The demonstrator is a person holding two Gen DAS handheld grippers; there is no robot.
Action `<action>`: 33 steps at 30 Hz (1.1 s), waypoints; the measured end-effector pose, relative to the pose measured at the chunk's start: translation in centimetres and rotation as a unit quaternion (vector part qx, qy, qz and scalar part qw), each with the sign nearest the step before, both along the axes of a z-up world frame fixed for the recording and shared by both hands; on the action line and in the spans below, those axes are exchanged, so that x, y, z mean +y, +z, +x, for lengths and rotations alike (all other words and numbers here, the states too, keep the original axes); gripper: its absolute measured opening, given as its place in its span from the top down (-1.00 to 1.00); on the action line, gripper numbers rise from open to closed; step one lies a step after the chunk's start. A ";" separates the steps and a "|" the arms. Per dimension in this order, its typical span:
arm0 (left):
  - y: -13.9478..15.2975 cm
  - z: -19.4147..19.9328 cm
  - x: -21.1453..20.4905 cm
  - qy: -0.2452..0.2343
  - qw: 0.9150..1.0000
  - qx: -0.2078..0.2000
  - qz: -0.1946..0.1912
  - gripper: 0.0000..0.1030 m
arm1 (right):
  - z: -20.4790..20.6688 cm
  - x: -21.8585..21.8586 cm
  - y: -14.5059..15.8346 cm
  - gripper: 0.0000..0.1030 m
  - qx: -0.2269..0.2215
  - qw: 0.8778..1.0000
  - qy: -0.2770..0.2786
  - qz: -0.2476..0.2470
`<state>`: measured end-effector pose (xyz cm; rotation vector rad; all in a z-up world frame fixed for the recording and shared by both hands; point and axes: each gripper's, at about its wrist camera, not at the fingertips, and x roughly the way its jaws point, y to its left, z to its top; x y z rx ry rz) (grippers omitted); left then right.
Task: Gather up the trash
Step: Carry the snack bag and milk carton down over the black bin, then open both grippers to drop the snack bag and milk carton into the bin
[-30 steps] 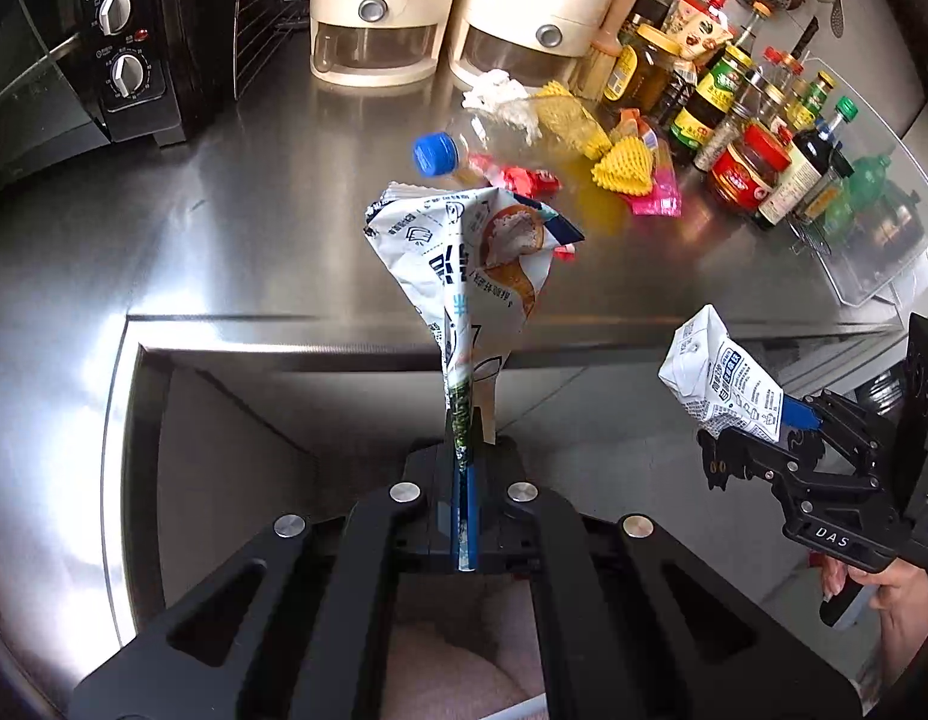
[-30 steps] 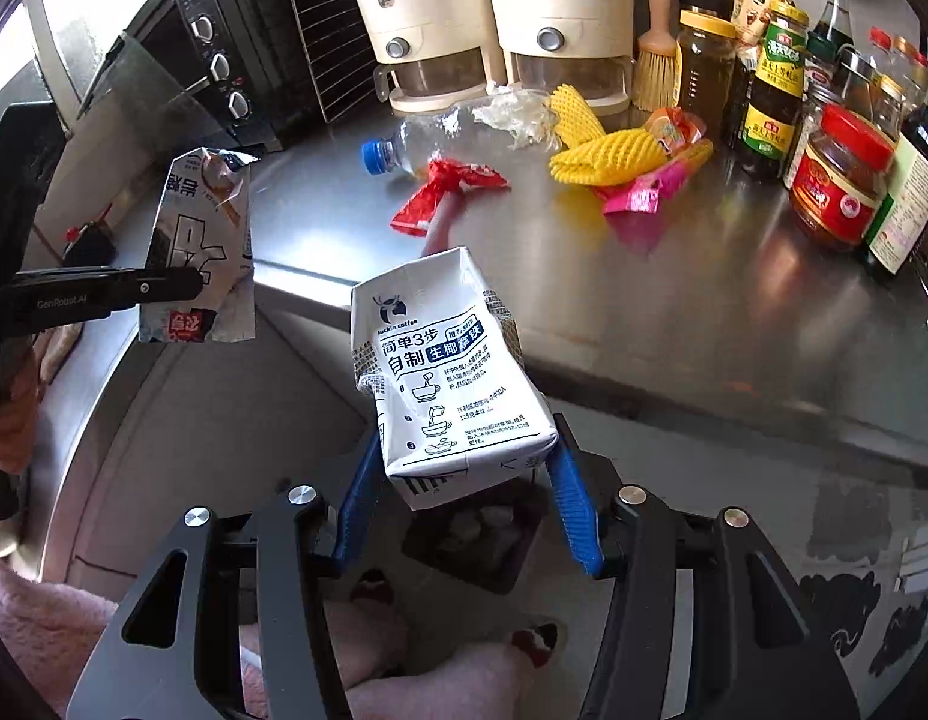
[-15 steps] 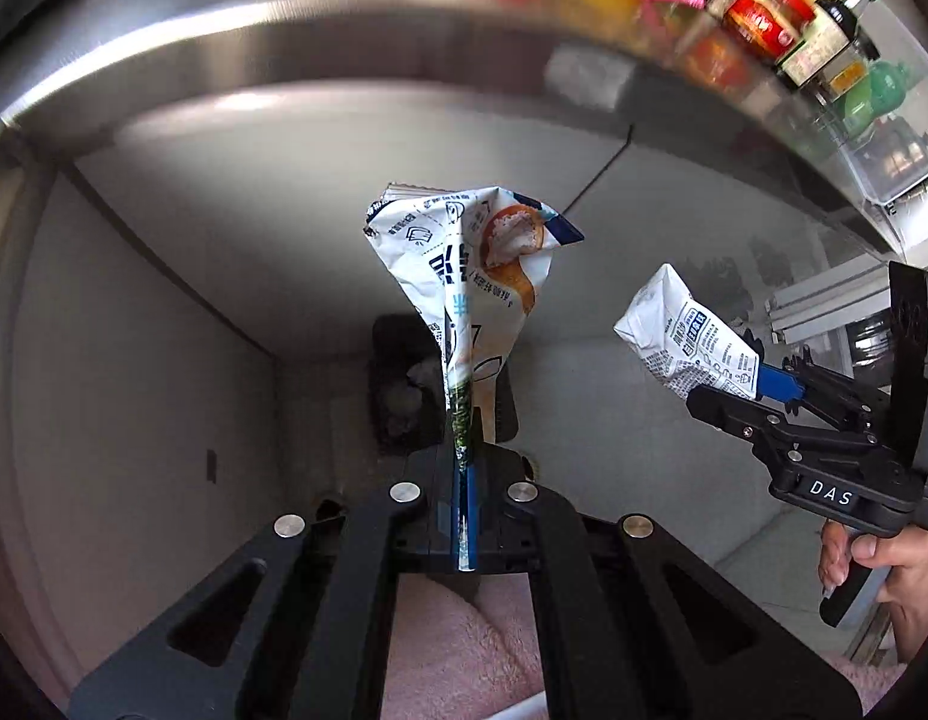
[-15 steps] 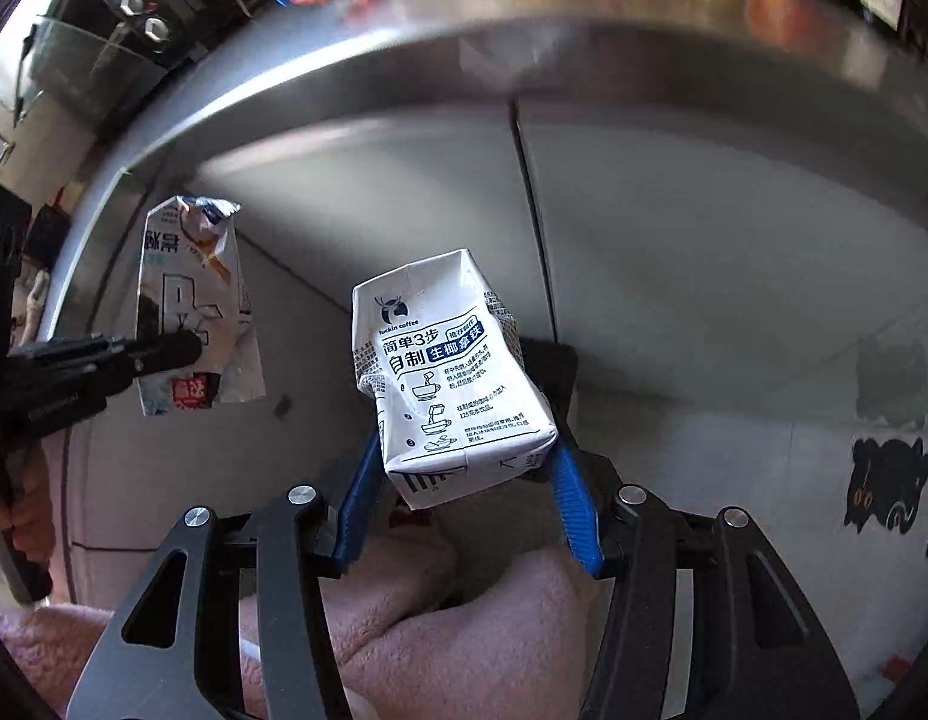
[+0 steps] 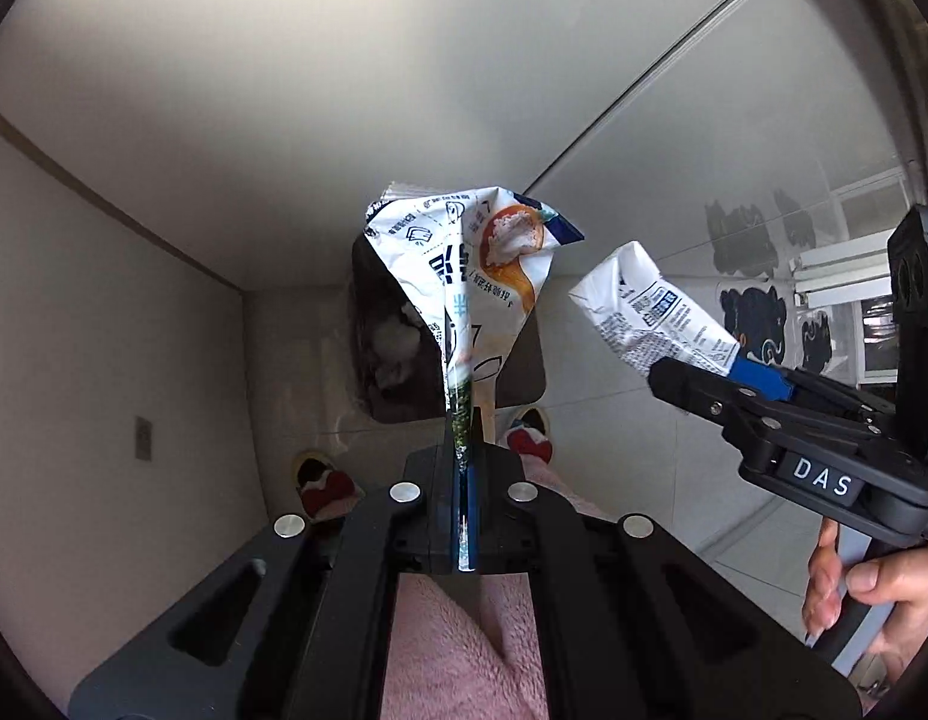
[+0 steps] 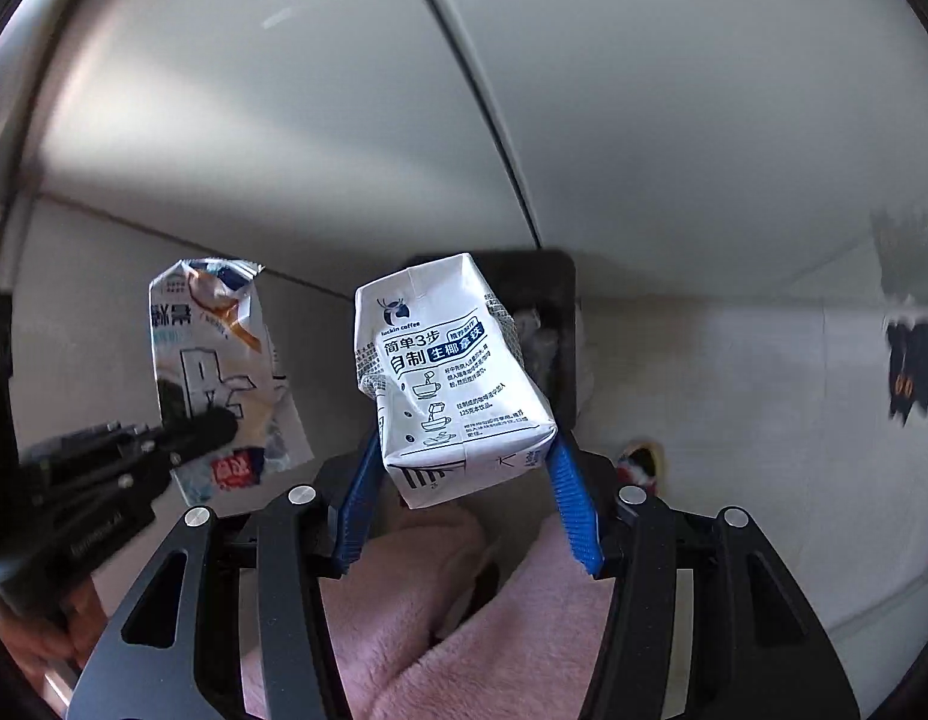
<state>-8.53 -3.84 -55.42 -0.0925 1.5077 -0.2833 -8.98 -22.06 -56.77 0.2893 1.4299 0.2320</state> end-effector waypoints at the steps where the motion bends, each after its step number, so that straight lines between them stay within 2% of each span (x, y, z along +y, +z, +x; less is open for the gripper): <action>1: -0.8 0.3 -0.1 0.000 1.000 0.008 0.001 1.00 | 0.3 0.0 -0.9 -0.05 0.013 1.000 -0.012 0.006; 7: -4.8 1.6 -0.9 0.000 0.999 0.042 -0.001 1.00 | 1.7 0.8 -3.8 -0.05 0.052 0.998 -0.038 0.012; 16: -7.1 3.4 -1.8 -0.005 0.998 0.060 -0.003 0.98 | 4.7 0.9 -6.2 -0.05 0.084 0.995 -0.054 0.010; 19: -7.2 3.8 -1.8 -0.004 0.998 0.059 -0.006 0.85 | 5.5 1.0 -6.4 -0.06 0.086 0.994 -0.058 0.021; 20: -7.3 3.9 -1.8 -0.002 0.998 0.060 -0.007 0.60 | 5.7 1.0 -6.4 -0.08 0.086 0.994 -0.059 0.022; 22: -7.1 3.8 -1.4 0.002 0.998 0.057 -0.010 0.35 | 6.1 1.0 -6.2 -0.08 0.087 0.994 -0.063 0.026; 24: -6.9 3.9 -1.2 0.000 0.998 0.058 -0.009 0.30 | 6.3 0.9 -5.7 -0.25 0.089 0.994 -0.063 0.028; 26: -6.5 4.0 -0.9 0.001 0.998 0.055 -0.007 0.15 | 6.5 0.9 -5.4 -0.28 0.086 0.994 -0.064 0.025; 33: -3.6 4.1 -0.1 0.005 0.999 0.038 -0.006 0.07 | 7.1 1.3 -3.3 -0.39 0.067 0.996 -0.057 0.014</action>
